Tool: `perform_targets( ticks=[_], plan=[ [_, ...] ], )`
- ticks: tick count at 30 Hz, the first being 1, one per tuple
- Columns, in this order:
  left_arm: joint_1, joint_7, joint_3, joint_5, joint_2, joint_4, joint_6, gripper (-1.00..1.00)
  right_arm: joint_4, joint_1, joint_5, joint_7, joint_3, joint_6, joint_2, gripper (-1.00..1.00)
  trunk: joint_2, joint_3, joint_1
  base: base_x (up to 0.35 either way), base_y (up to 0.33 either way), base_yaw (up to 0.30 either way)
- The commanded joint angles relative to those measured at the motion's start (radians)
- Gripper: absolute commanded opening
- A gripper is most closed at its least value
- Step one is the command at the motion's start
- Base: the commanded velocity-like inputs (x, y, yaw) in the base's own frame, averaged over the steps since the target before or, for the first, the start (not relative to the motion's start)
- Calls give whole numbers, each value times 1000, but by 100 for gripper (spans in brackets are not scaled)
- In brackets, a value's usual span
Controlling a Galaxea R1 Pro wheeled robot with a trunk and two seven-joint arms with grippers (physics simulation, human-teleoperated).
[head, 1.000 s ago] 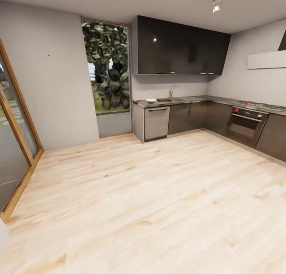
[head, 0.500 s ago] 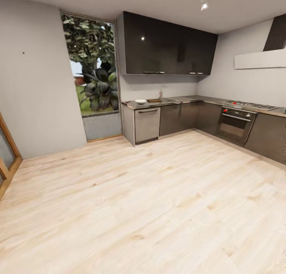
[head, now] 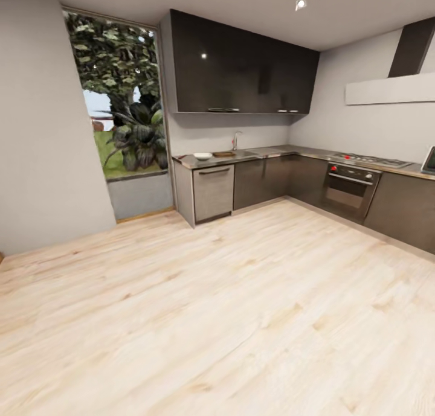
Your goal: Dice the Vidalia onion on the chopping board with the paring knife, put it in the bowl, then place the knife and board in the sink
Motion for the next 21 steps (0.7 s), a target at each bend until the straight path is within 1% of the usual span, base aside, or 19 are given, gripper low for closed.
perform_targets(
  ticks=[1,21],
  plan=[
    [0,-1,7,0,0,-1,-1,100,1,0,0,0,0,-4,0,100,0,-1,1,342,0,-11],
    [0,-1,7,0,1,-1,-1,100,1,0,0,0,0,-3,0,100,0,-1,1,343,0,-1]
  ],
)
